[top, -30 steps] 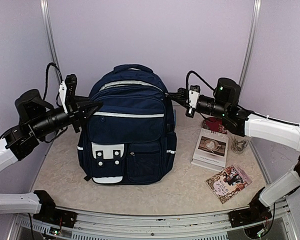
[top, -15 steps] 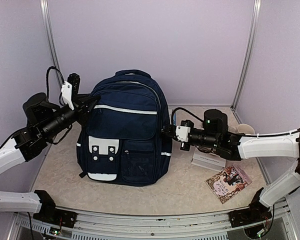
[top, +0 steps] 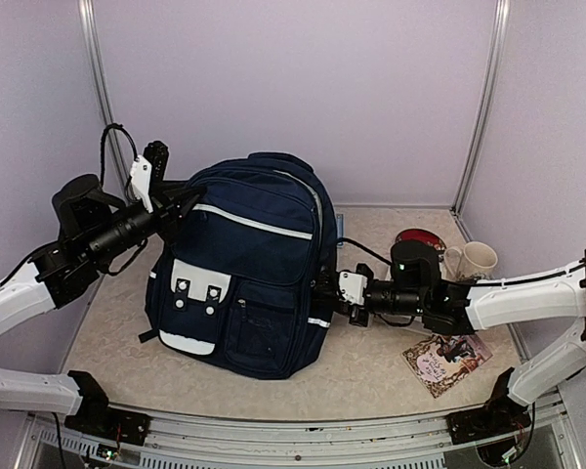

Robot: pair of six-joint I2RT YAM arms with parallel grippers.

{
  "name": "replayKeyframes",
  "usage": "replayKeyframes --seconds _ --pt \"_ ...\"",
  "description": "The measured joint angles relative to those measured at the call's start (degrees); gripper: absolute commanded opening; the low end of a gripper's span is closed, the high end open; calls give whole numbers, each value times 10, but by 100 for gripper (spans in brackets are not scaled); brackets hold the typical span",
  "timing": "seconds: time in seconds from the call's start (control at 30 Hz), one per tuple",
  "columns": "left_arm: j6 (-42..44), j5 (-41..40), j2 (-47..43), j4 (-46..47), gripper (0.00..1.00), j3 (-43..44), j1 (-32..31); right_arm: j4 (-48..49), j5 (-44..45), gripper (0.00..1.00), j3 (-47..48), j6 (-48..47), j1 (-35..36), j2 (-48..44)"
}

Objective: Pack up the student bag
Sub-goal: Unzip the largest pocket of the student bag, then pass from the left arm to the right

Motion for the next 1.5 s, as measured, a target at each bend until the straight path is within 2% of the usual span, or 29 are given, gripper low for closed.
replayKeyframes --seconds 0.2,0.3,0.4,0.5,0.6,0.73,1.07,1.17,1.23,1.3,1.33,1.4,1.43,1.5 --pt "13 124 1 -1 0 25 2 -91 -27 68 17 59 -22 -73" --pt "28 181 1 -4 0 34 -5 -125 -99 99 38 105 -68 -145" --pt "46 214 2 -19 0 34 -14 -144 -158 100 75 132 -108 -209" --pt "61 243 8 -33 0 35 -17 -175 -177 100 137 156 -124 -227" --pt "80 263 11 -37 0 37 -23 -216 -157 100 215 195 -147 -197" --pt "109 287 11 -55 0 48 -41 -279 -118 100 330 241 -175 -100" --pt "127 307 16 -71 0 55 -50 -419 -132 100 474 250 -182 135" --pt "126 306 25 -71 0 55 -51 -460 -140 95 536 233 -184 193" --pt "126 304 33 -71 0 55 -52 -474 -144 87 546 225 -185 216" --pt "124 303 40 -71 0 55 -53 -482 -152 69 539 220 -188 229" --pt "122 302 42 -71 0 55 -53 -483 -156 56 534 217 -189 232" --pt "119 301 44 -71 0 55 -53 -486 -171 42 521 219 -191 238" --pt "117 301 45 -71 0 55 -53 -488 -178 31 517 221 -192 241" --pt "109 295 49 -70 0 55 -53 -485 -188 21 505 231 -194 244"
